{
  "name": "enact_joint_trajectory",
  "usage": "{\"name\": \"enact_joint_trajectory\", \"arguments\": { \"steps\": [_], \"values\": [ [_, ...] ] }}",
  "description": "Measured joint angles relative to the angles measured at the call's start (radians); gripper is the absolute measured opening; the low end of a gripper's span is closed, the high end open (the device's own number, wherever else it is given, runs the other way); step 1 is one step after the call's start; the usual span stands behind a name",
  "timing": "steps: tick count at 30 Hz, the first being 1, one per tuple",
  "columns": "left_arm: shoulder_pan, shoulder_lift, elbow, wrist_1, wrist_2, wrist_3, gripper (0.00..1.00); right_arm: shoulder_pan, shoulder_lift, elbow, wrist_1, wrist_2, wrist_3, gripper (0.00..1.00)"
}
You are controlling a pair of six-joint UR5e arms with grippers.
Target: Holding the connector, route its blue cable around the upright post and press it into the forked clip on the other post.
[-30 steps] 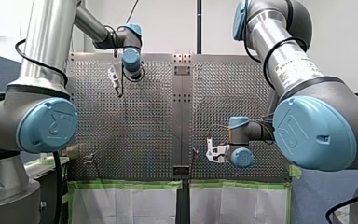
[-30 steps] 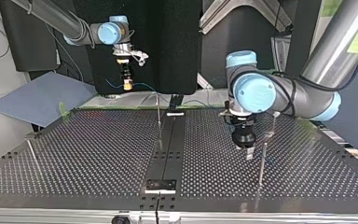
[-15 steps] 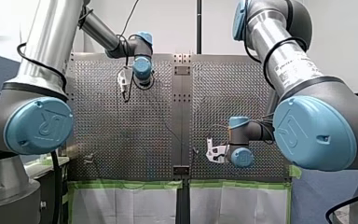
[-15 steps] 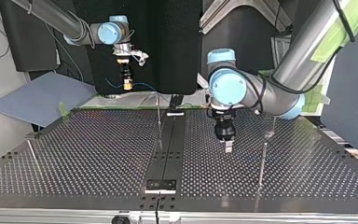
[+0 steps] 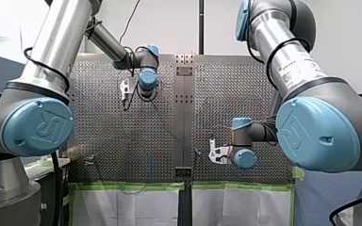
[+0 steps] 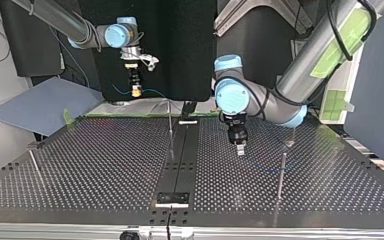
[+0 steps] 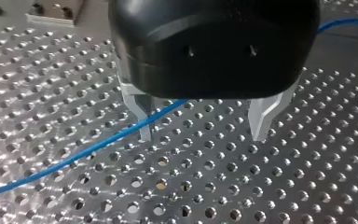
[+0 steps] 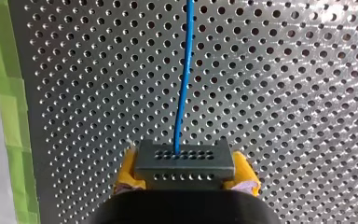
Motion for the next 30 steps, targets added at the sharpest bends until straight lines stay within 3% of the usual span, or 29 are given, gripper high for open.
{"name": "enact_joint_trajectory", "arguments": {
  "steps": [7, 13, 22, 30],
  "values": [
    [-0.023, -0.042, 0.000, -0.008, -0.040, 0.045, 1.00, -0.013, 0.000, 0.000, 0.002, -0.002, 0.002, 0.00],
    [-0.061, -0.093, 0.000, 0.021, -0.086, 0.061, 1.00, -0.020, 0.000, 0.000, 0.003, -0.006, 0.002, 0.00],
    [-0.086, -0.172, 0.000, 0.063, -0.135, 0.084, 1.00, -0.022, 0.000, 0.000, 0.010, -0.014, -0.002, 0.00],
    [-0.091, -0.243, 0.000, 0.112, -0.149, 0.092, 1.00, -0.023, 0.000, 0.000, 0.016, -0.014, -0.009, 0.00]
  ]
}}
